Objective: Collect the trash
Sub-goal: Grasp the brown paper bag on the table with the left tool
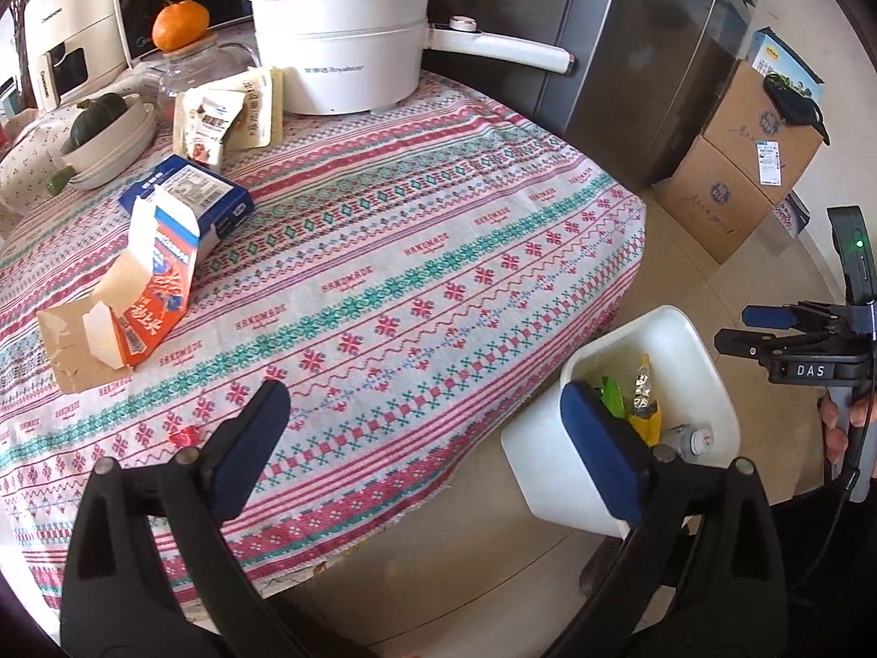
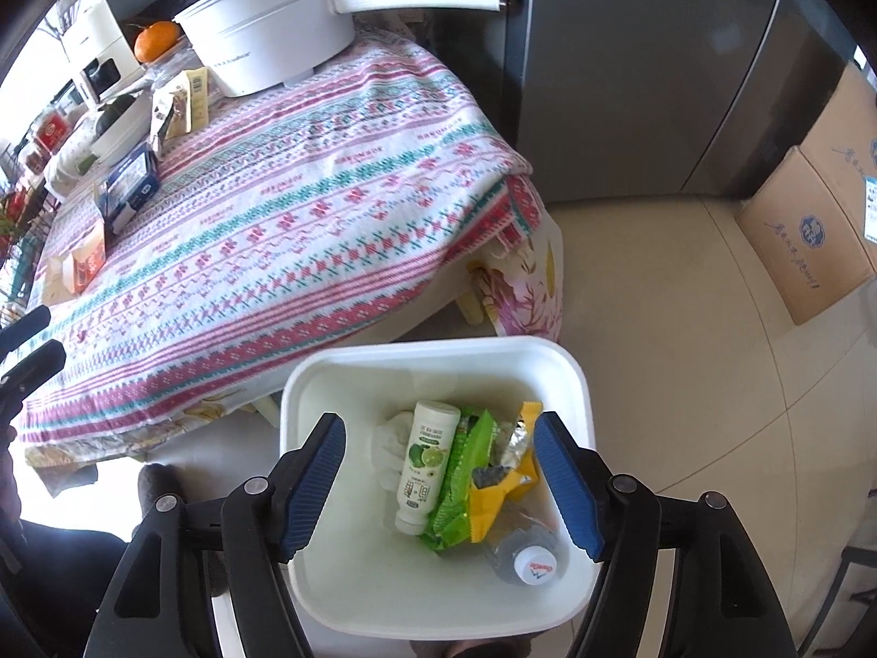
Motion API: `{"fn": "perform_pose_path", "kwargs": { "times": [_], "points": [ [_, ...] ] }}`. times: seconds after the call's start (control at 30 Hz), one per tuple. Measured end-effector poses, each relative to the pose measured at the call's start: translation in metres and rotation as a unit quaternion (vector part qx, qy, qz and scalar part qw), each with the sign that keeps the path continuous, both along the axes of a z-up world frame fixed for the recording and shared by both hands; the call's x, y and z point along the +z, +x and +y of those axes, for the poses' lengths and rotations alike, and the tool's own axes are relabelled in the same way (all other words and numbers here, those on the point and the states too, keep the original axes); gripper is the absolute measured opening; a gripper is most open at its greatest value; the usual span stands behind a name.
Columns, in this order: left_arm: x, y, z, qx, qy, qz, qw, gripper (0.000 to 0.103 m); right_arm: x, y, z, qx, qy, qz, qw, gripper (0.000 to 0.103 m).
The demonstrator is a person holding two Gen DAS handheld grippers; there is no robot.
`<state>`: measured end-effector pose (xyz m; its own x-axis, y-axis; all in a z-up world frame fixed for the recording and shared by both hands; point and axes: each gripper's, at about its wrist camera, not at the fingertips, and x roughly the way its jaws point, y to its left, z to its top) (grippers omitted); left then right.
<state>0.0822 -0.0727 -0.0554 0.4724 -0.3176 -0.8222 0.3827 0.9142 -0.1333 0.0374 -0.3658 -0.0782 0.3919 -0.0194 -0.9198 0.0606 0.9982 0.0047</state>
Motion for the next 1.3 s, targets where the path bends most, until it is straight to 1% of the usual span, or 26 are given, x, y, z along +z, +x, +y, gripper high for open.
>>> {"fn": "perform_pose_path", "kwargs": {
  "times": [0.23, 0.33, 0.43, 0.57, 0.73, 0.87, 0.93, 0.97, 1.03, 1.1, 1.13, 1.17, 1.23, 1.27, 1.3],
  "points": [
    [0.003, 0.022, 0.052, 0.067, 0.001, -0.003, 0.9978, 0.099, 0.011, 0.016, 0.031, 0.022, 0.004, -0.015, 1.000, 0.074],
    [0.002, 0.034, 0.079, 0.105, 0.000, 0.001, 0.9945, 0.099, 0.012, 0.024, 0.045, 0.035, 0.003, -0.014, 0.999, 0.074],
    [0.000, 0.048, 0.111, 0.149, 0.003, 0.007, 0.9889, 0.099, 0.012, 0.031, 0.061, 0.047, 0.001, -0.013, 0.999, 0.074],
    [-0.011, 0.064, 0.159, 0.212, -0.007, 0.026, 0.9769, 0.099, 0.012, 0.040, 0.079, 0.061, 0.001, -0.014, 0.998, 0.074],
    [-0.033, 0.078, 0.207, 0.278, -0.048, 0.066, 0.9570, 0.099, 0.010, 0.050, 0.101, 0.075, 0.001, -0.011, 0.997, 0.074],
    [-0.050, 0.084, 0.225, 0.308, -0.097, 0.087, 0.9426, 0.099, 0.008, 0.059, 0.117, 0.082, 0.004, -0.010, 0.997, 0.074],
    [-0.057, 0.088, 0.229, 0.316, -0.112, 0.091, 0.9379, 0.099, 0.007, 0.063, 0.125, 0.084, 0.008, -0.010, 0.996, 0.074],
    [-0.060, 0.091, 0.230, 0.317, -0.116, 0.091, 0.9368, 0.097, 0.006, 0.064, 0.130, 0.084, 0.010, -0.010, 0.996, 0.074],
    [-0.068, 0.095, 0.229, 0.321, -0.117, 0.095, 0.9350, 0.090, 0.004, 0.068, 0.137, 0.085, 0.013, -0.009, 0.996, 0.074],
    [-0.076, 0.100, 0.232, 0.324, -0.123, 0.104, 0.9321, 0.075, 0.002, 0.072, 0.146, 0.087, 0.016, -0.008, 0.996, 0.074],
    [-0.080, 0.101, 0.231, 0.324, -0.127, 0.110, 0.9311, 0.070, 0.000, 0.073, 0.150, 0.088, 0.018, -0.006, 0.996, 0.074],
    [-0.083, 0.103, 0.231, 0.320, -0.130, 0.115, 0.9313, 0.059, -0.001, 0.075, 0.154, 0.089, 0.020, -0.004, 0.996, 0.074],
    [-0.082, 0.104, 0.229, 0.315, -0.122, 0.105, 0.9354, 0.044, -0.004, 0.078, 0.163, 0.095, 0.022, -0.003, 0.995, 0.074],
    [-0.082, 0.104, 0.228, 0.308, -0.123, 0.106, 0.9374, 0.021, -0.005, 0.079, 0.167, 0.098, 0.022, -0.004, 0.995, 0.074],
    [-0.081, 0.103, 0.228, 0.303, -0.128, 0.108, 0.9383, 0.013, -0.005, 0.080, 0.172, 0.101, 0.020, -0.006, 0.995, 0.074]
  ]
}}
